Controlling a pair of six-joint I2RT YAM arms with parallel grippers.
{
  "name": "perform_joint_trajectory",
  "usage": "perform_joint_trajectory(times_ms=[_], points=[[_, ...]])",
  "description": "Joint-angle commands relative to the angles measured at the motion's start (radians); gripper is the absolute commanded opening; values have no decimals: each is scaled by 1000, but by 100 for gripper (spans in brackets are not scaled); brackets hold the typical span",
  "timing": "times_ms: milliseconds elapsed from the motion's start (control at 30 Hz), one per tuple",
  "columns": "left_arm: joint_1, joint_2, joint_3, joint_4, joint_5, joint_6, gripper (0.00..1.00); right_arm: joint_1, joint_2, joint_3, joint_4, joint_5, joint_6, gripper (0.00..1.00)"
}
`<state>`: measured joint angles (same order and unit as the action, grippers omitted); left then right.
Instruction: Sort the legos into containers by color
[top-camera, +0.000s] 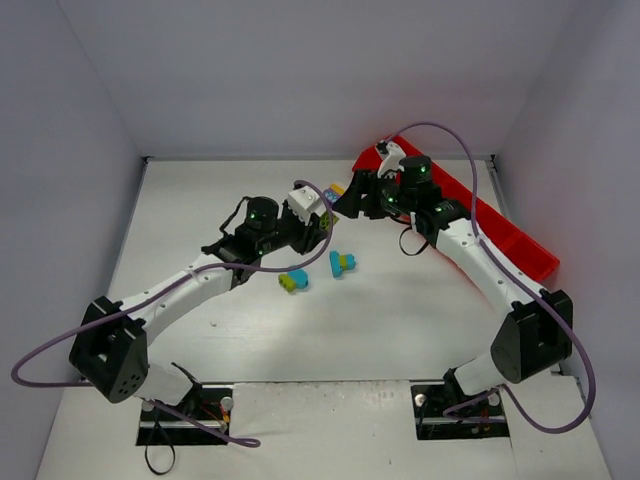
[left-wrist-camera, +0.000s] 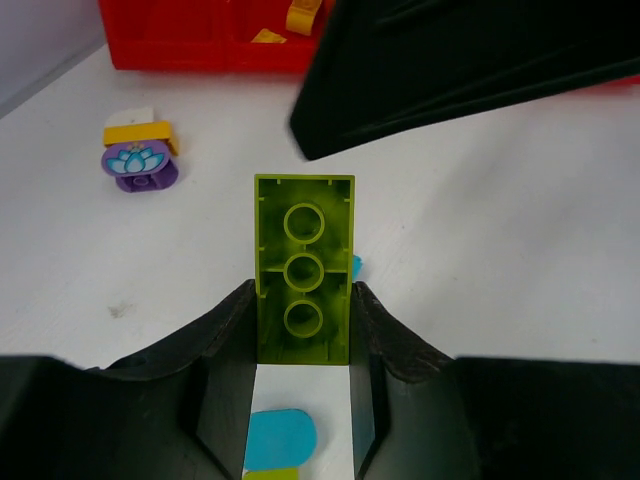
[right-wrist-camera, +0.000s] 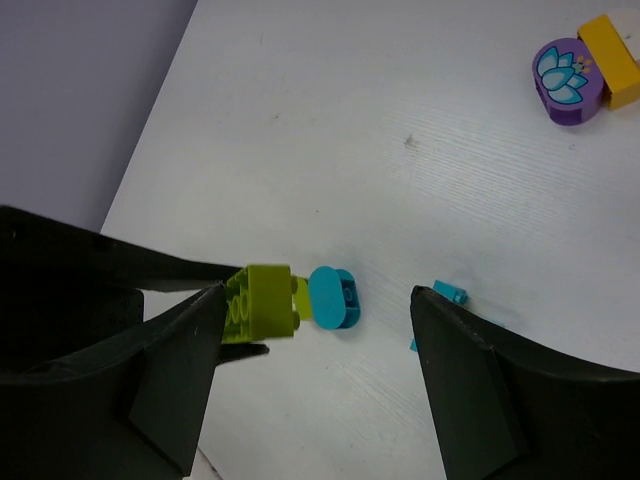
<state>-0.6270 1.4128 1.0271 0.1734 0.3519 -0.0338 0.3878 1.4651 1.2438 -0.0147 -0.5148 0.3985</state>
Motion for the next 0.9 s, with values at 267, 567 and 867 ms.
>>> perform_joint_trajectory(times_ms=[267,567,867], points=[[-27,-52,18,153,10,31,1,29,47,51,113,-90,26,60],[-27,-8,47,178,28,22,1,29,52,25,125,-162,28,52],[-27,2,51,198,19,15,7,28,61,13,139,-188,36,19]])
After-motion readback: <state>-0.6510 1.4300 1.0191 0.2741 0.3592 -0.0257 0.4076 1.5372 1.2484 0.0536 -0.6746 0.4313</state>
